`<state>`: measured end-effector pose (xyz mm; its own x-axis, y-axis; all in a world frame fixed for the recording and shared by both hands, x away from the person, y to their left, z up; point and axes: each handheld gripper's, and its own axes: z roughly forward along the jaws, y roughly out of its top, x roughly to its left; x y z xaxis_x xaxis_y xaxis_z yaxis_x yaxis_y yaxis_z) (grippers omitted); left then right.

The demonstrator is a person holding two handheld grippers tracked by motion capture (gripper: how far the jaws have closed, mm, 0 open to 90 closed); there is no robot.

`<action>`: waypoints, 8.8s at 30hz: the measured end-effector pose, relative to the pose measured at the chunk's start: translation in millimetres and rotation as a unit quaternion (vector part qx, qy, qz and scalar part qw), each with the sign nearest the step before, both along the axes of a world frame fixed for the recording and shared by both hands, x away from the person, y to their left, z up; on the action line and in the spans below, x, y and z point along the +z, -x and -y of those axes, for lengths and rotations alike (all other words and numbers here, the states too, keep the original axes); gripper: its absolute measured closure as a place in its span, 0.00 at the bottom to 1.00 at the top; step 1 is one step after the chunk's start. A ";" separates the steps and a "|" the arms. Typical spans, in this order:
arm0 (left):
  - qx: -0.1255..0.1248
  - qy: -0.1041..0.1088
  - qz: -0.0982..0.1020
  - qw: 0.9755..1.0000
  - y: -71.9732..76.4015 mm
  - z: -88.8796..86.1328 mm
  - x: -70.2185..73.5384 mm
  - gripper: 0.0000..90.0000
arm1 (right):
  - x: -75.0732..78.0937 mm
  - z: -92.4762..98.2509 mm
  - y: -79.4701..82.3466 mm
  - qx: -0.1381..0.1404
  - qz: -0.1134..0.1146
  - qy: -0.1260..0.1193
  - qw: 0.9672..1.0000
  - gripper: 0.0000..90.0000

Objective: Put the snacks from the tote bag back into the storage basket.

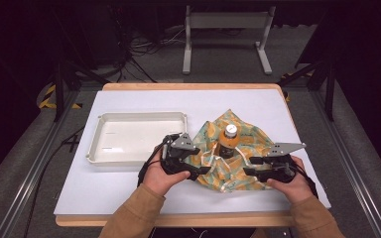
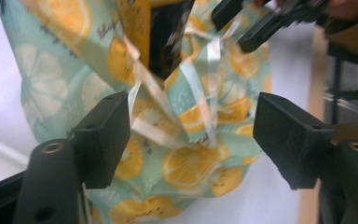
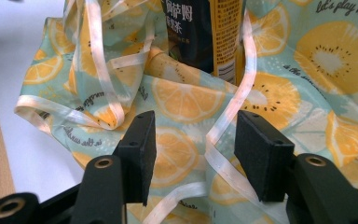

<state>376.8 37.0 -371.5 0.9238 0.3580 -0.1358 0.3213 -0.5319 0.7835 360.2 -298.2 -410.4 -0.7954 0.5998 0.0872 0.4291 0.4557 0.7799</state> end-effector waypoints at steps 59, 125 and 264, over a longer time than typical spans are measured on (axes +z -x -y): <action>-0.007 0.091 0.092 0.992 -51.6 67.7 27.5 0.54 | 5.9 8.4 0.6 -0.006 0.022 -0.023 0.999 0.53; -0.013 0.110 0.172 0.979 -32.4 44.5 120.5 0.65 | 20.7 17.1 7.7 -0.022 0.054 -0.046 0.997 0.54; 0.076 0.067 0.096 0.990 -40.6 -96.9 41.4 0.35 | 26.5 20.2 11.8 -0.018 0.061 -0.065 0.996 0.48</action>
